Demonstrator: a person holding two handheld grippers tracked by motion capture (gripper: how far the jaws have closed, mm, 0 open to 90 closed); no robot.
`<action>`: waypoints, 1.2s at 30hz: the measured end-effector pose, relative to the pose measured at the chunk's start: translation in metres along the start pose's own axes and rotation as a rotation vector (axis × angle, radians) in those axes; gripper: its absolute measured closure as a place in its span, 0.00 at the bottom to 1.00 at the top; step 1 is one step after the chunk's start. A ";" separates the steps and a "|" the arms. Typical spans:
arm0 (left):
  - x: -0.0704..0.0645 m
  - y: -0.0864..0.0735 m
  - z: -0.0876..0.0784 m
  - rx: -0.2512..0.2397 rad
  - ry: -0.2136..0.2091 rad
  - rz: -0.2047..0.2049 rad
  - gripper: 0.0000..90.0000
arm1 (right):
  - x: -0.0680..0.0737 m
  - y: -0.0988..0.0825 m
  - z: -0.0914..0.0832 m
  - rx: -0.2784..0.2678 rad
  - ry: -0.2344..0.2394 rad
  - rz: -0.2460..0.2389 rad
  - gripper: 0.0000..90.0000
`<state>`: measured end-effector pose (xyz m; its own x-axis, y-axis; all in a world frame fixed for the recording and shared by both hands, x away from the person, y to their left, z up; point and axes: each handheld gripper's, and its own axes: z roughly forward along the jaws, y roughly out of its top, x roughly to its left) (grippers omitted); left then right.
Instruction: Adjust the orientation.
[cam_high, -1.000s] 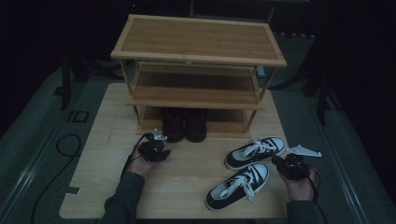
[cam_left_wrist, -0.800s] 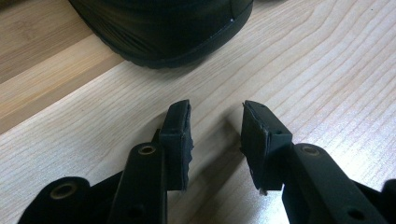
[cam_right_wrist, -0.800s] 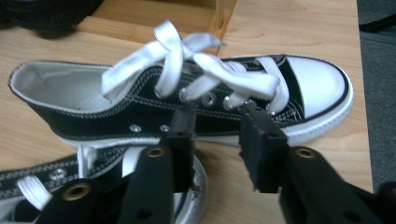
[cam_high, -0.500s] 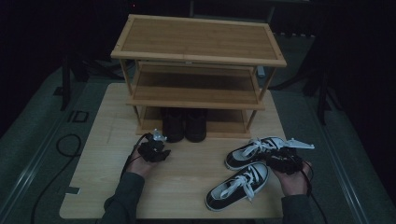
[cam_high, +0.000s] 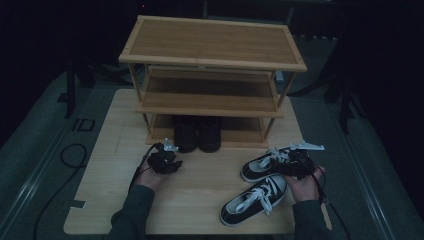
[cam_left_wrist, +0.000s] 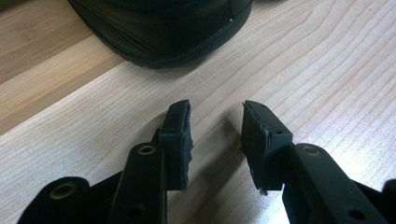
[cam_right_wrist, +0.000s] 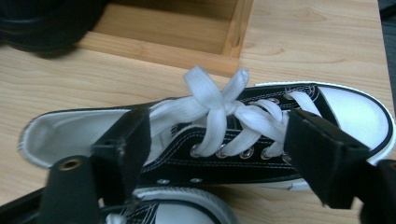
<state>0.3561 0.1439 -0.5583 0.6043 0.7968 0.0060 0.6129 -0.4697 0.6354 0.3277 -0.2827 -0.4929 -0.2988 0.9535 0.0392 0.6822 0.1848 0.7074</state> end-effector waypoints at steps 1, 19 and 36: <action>0.000 0.000 0.000 -0.003 0.001 0.000 0.70 | 0.001 0.001 0.002 0.006 -0.007 0.000 0.25; 0.001 -0.001 0.000 -0.004 -0.002 0.005 0.70 | -0.007 -0.005 0.017 0.168 -0.023 0.136 0.30; 0.001 -0.001 0.000 -0.005 -0.004 0.008 0.70 | -0.003 0.007 0.019 0.222 0.044 0.110 0.79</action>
<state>0.3560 0.1451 -0.5587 0.6115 0.7912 0.0081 0.6055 -0.4746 0.6388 0.3462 -0.2795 -0.5013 -0.2401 0.9604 0.1416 0.8408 0.1328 0.5248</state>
